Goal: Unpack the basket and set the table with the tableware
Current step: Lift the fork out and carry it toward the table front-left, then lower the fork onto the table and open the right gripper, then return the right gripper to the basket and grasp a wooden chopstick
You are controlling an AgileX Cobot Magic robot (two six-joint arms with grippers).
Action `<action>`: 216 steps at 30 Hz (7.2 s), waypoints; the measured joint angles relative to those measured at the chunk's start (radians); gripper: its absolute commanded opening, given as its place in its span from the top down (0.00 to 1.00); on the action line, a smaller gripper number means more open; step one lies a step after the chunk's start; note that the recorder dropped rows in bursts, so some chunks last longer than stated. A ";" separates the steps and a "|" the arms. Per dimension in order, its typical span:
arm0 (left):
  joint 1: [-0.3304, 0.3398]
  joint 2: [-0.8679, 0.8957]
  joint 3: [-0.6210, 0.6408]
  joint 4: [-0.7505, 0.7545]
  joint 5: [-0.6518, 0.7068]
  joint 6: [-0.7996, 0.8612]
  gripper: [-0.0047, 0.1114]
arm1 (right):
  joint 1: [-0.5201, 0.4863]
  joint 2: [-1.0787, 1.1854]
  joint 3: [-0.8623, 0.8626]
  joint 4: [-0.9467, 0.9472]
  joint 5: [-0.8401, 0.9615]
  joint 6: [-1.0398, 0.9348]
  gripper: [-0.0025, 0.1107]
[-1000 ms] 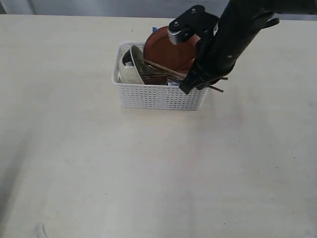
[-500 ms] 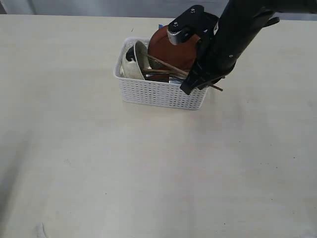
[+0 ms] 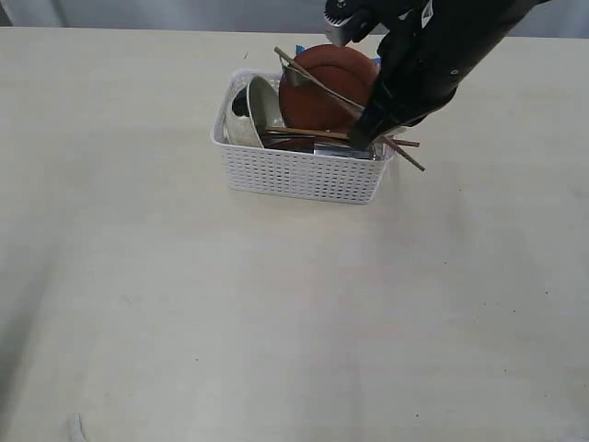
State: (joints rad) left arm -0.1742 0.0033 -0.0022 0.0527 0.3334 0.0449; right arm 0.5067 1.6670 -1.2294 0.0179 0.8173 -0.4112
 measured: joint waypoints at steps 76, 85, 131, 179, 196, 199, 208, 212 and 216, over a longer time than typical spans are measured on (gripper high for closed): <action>0.000 0.000 0.000 0.000 0.000 0.000 0.96 | 0.864 0.013 0.477 -1.029 -0.009 0.899 0.98; 0.000 0.000 0.000 0.000 0.000 0.000 0.96 | 0.864 0.067 0.477 -1.066 -0.007 0.879 0.64; 0.000 0.000 0.000 0.000 0.000 0.000 0.96 | 0.454 0.388 -0.071 0.012 -0.137 0.182 0.67; 0.000 0.000 0.000 0.000 0.000 0.000 0.96 | 0.433 0.402 -0.100 -0.049 -0.110 1.240 0.78; 0.000 0.000 0.000 0.000 0.000 0.000 0.96 | 0.433 0.402 -0.362 -0.100 0.255 1.012 0.57; 0.000 0.000 0.000 0.000 0.000 0.000 0.96 | 0.431 0.402 -0.468 -0.129 0.360 0.913 0.57; 0.000 0.000 0.000 0.000 0.000 0.000 0.96 | 0.335 0.347 -0.560 -0.205 0.391 0.797 0.57; 0.000 0.000 0.000 0.000 0.000 0.000 0.96 | 0.278 0.336 -0.560 -0.225 0.398 0.730 0.57; 0.000 0.000 0.000 0.000 0.000 0.000 0.96 | 0.245 0.323 -0.560 -0.232 0.400 0.638 0.57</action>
State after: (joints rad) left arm -0.1742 0.0033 -0.0022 0.0527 0.3334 0.0449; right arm 0.7515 1.9898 -1.7892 -0.2141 1.2172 0.2268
